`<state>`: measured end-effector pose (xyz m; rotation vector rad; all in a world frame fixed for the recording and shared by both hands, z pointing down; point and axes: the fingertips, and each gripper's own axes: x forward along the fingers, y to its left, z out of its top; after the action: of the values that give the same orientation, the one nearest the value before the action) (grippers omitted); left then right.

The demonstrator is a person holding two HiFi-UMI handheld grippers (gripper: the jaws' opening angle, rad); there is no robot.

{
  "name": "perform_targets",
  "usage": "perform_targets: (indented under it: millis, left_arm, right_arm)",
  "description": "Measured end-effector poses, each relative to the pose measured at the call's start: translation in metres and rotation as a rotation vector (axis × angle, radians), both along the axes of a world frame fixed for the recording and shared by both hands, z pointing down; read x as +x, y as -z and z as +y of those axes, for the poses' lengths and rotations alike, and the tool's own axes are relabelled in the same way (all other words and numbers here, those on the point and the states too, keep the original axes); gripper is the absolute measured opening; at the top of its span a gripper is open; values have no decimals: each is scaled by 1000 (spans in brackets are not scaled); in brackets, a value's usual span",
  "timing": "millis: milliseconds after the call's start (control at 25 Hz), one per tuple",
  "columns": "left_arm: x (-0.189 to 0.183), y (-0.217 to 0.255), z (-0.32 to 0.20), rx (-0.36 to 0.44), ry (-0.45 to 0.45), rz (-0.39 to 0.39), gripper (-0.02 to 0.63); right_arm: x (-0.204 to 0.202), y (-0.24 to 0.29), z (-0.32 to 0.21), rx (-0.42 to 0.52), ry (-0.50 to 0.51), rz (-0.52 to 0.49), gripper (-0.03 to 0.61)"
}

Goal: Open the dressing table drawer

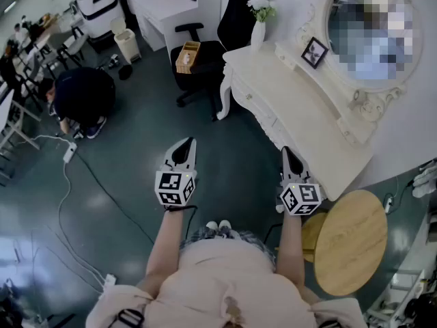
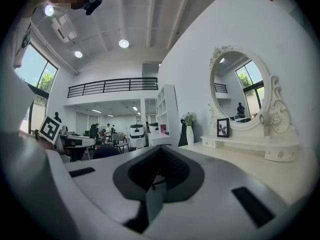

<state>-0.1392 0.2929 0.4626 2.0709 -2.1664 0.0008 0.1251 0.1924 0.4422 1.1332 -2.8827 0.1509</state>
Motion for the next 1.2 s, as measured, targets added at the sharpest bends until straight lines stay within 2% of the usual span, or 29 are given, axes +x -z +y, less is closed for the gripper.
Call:
perform_targets:
  millis: [800, 1200]
  left_arm:
    - [12, -4, -9, -7, -30, 6, 28]
    - [10, -5, -9, -8, -25, 6, 28]
  right_arm:
    - [15, 4, -5, 2, -67, -13, 14]
    - [13, -3, -6, -21, -59, -19, 15]
